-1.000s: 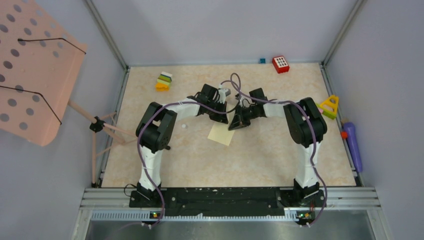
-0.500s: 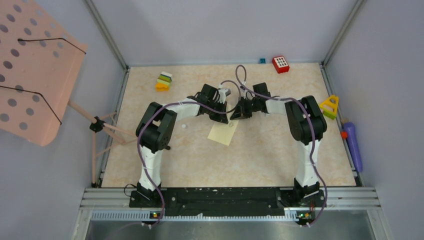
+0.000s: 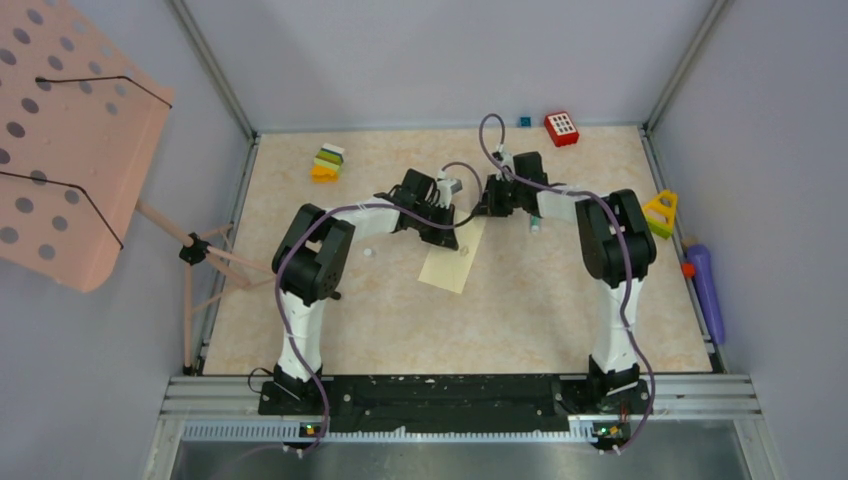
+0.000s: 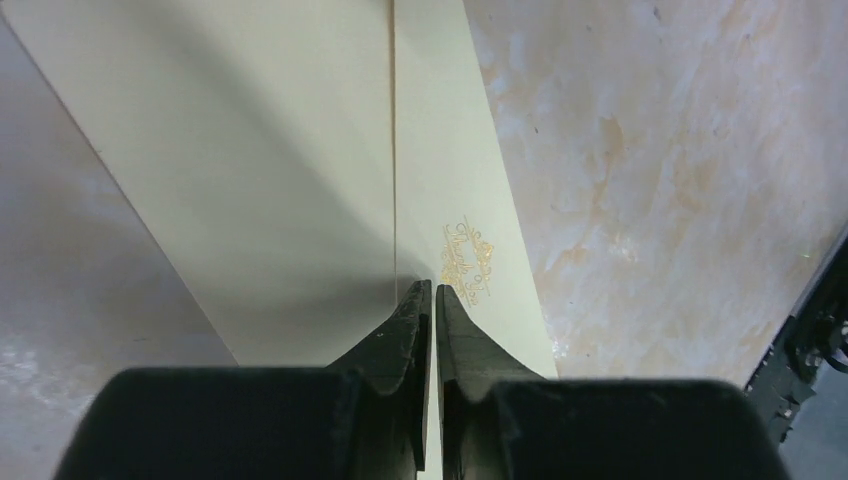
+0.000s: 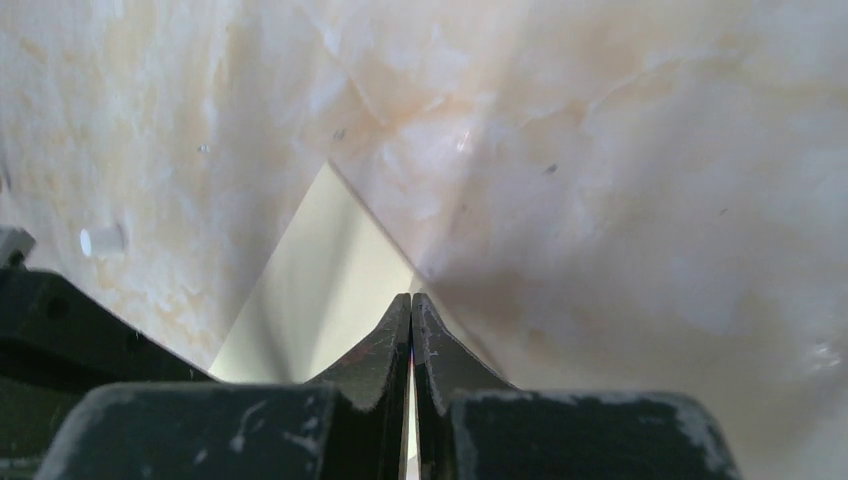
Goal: Place the letter into the envelope and seal it
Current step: Seal the envelope flap on the envelope, then adjust the envelope at the center of the board.
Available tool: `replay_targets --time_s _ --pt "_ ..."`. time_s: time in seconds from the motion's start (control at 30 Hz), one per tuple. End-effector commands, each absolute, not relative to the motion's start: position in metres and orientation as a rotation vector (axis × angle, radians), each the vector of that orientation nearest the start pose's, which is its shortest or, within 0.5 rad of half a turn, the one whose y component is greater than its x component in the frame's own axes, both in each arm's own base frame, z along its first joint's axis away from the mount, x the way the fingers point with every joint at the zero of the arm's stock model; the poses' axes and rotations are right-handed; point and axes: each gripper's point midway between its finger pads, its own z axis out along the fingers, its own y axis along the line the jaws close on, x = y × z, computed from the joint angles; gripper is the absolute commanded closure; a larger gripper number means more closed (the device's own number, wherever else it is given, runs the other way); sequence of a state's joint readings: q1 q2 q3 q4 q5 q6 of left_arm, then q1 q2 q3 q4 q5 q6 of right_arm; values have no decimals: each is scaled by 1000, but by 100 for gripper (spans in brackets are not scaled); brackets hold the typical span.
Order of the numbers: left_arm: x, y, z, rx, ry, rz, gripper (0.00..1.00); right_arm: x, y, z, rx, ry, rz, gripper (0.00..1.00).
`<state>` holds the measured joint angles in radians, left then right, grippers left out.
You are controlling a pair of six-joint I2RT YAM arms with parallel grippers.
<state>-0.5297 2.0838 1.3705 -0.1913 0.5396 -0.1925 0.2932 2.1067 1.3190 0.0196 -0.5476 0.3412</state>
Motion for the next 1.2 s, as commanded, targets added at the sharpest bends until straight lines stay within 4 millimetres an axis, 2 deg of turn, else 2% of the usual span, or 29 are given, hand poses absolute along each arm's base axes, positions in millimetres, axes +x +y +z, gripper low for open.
replay_targets --time_s 0.0,0.07,0.13,0.23,0.3,0.4,0.47,0.53,0.63,0.73,0.93,1.17 --pt "347 -334 64 694 2413 -1116 82 486 237 58 -239 2272 880 100" --pt "351 -334 94 698 2335 -1160 68 491 239 80 -251 2228 909 100" --pt "356 -328 121 693 2273 -1175 55 493 239 110 -281 2177 922 100" --pt "362 -311 146 692 2215 -1140 40 484 231 140 -335 2163 889 100" --pt "368 -291 145 719 2215 -1012 34 470 223 151 -378 2168 847 100" --pt "362 -259 120 780 2285 -821 32 442 209 150 -426 2197 788 85" --pt "349 -247 99 805 2342 -781 31 425 202 148 -454 2202 756 74" --pt "335 -243 78 819 2398 -799 31 407 197 137 -471 2224 744 66" --pt "319 -244 58 823 2461 -865 31 389 199 120 -495 2266 769 62" --pt "310 -249 48 830 2488 -921 30 375 207 100 -507 2319 814 61" --pt "297 -256 39 854 2511 -972 29 377 217 71 -420 2416 858 52" --pt "266 -270 19 917 2571 -1097 25 382 224 36 -327 2553 918 50"
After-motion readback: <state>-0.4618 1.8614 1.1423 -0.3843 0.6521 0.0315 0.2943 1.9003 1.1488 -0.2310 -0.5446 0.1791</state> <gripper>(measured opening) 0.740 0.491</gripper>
